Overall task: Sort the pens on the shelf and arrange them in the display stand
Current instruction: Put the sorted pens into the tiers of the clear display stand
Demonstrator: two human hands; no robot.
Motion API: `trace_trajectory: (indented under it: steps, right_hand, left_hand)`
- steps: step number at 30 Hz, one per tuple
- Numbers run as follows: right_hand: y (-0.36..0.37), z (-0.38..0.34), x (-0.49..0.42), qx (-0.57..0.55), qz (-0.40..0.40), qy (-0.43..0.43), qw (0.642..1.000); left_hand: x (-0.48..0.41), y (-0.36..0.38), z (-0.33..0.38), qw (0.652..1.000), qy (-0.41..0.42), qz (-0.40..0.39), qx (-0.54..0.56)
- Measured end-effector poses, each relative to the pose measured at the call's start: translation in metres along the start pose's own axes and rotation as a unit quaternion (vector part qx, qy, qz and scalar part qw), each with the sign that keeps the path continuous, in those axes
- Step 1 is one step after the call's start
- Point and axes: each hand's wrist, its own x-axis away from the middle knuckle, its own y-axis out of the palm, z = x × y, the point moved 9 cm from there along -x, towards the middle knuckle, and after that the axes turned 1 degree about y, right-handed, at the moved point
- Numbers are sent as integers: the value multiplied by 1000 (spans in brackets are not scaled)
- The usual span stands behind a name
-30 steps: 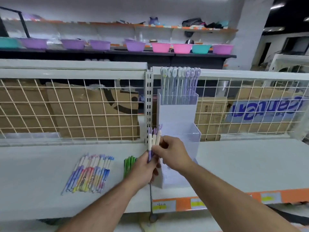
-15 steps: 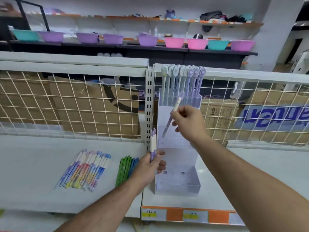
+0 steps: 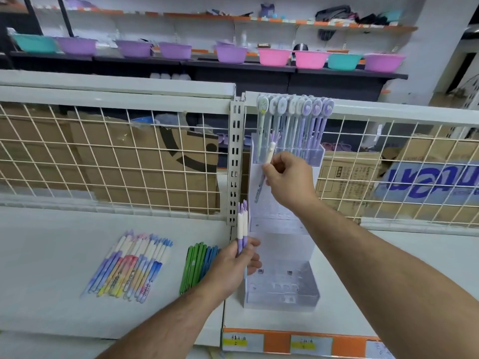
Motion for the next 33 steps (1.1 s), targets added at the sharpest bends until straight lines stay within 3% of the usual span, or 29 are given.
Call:
trace_trajectory:
  steps: [12, 33]
  right_hand:
    - [28, 4, 11, 91, -66, -14, 994]
    - [16, 11, 33, 135, -42, 32, 989]
  left_hand:
    - [4, 2, 4, 1000, -1, -12, 2]
    - [4, 3, 3, 1000, -14, -16, 0]
